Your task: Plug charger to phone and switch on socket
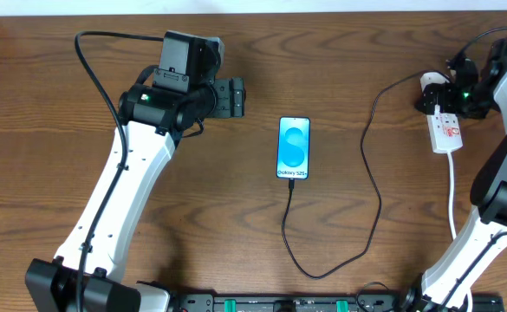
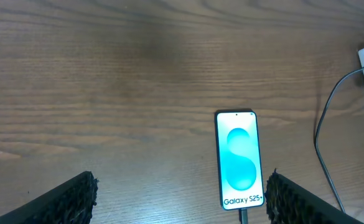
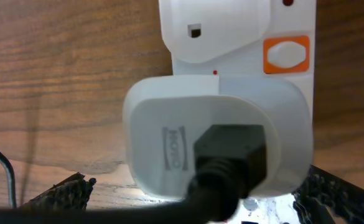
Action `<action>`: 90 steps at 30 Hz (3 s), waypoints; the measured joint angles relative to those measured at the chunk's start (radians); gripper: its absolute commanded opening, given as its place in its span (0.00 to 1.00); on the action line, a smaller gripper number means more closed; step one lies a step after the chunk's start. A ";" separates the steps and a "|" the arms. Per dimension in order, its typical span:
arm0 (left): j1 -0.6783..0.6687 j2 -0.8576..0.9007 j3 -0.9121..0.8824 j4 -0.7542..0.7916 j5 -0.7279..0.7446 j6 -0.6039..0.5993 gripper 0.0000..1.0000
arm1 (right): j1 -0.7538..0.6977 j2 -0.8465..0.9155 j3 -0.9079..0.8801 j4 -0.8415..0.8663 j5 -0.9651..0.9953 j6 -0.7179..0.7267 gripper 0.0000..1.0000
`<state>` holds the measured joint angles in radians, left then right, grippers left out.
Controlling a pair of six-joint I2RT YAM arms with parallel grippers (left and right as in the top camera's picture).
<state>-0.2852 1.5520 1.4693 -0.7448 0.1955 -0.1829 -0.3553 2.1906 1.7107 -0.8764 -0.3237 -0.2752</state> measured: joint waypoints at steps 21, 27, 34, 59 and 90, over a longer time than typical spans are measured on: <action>0.000 0.000 0.000 0.000 0.000 0.000 0.86 | -0.010 0.000 0.001 0.006 -0.061 -0.002 0.99; 0.000 0.000 0.000 0.000 0.000 0.000 0.86 | -0.012 0.000 0.001 0.005 -0.069 -0.003 0.99; 0.000 0.000 0.000 0.000 0.000 0.000 0.86 | -0.016 0.000 0.001 0.002 -0.080 -0.002 0.99; 0.000 0.000 0.000 0.000 0.000 0.000 0.86 | -0.017 0.000 0.002 -0.001 -0.087 0.000 0.99; 0.000 0.000 0.000 0.000 0.000 0.000 0.86 | -0.014 0.000 0.006 -0.024 -0.092 0.029 0.99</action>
<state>-0.2852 1.5520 1.4693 -0.7448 0.1955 -0.1829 -0.3698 2.1906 1.7172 -0.9005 -0.4156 -0.2459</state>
